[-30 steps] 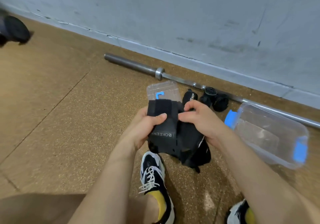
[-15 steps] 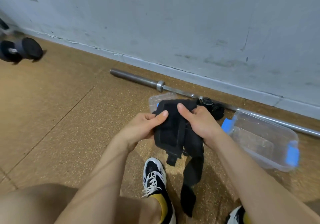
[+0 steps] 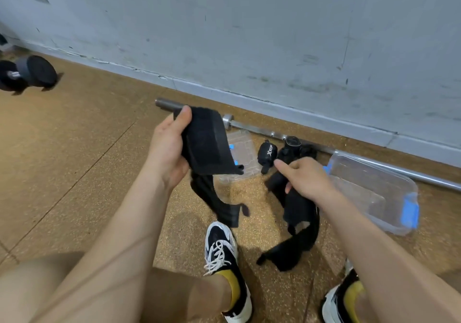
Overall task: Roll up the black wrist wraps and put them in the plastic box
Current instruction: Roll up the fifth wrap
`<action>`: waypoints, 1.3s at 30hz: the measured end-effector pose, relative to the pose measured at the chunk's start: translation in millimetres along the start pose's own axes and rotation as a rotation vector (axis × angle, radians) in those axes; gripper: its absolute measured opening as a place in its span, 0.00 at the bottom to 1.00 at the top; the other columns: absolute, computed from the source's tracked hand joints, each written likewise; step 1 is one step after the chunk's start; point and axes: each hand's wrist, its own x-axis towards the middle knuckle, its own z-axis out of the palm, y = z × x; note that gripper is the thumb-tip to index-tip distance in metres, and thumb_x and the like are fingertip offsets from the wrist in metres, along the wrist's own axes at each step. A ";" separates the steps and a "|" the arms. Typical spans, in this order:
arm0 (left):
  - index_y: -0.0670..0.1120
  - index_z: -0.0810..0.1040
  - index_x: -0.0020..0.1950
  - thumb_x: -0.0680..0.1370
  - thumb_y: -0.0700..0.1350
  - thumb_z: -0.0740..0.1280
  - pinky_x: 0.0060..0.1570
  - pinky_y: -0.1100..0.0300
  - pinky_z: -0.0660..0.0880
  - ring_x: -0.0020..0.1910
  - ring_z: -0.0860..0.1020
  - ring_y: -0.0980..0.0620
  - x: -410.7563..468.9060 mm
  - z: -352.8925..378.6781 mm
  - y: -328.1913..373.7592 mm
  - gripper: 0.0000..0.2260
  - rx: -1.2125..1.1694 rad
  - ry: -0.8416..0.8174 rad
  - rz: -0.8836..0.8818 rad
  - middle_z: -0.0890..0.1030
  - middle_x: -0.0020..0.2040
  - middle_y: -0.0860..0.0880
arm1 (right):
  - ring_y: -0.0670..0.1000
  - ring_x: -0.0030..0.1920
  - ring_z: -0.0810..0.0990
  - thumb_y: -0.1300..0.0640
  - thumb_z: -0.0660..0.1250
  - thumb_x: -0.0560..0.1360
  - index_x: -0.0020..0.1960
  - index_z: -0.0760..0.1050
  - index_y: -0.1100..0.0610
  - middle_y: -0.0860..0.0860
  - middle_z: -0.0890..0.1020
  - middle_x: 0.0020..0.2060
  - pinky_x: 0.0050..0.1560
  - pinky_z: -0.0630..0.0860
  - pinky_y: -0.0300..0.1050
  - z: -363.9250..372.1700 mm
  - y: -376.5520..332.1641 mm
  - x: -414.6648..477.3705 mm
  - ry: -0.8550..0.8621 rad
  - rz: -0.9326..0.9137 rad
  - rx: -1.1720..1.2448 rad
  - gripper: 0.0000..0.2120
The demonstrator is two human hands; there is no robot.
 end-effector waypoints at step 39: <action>0.52 0.78 0.64 0.77 0.38 0.65 0.58 0.54 0.70 0.64 0.70 0.43 63.5 -5.0 -262.8 0.18 1.631 -0.775 0.010 0.73 0.62 0.46 | 0.55 0.66 0.75 0.67 0.75 0.71 0.77 0.63 0.55 0.56 0.75 0.66 0.62 0.71 0.46 31.8 107.5 54.1 -0.195 0.259 0.224 0.38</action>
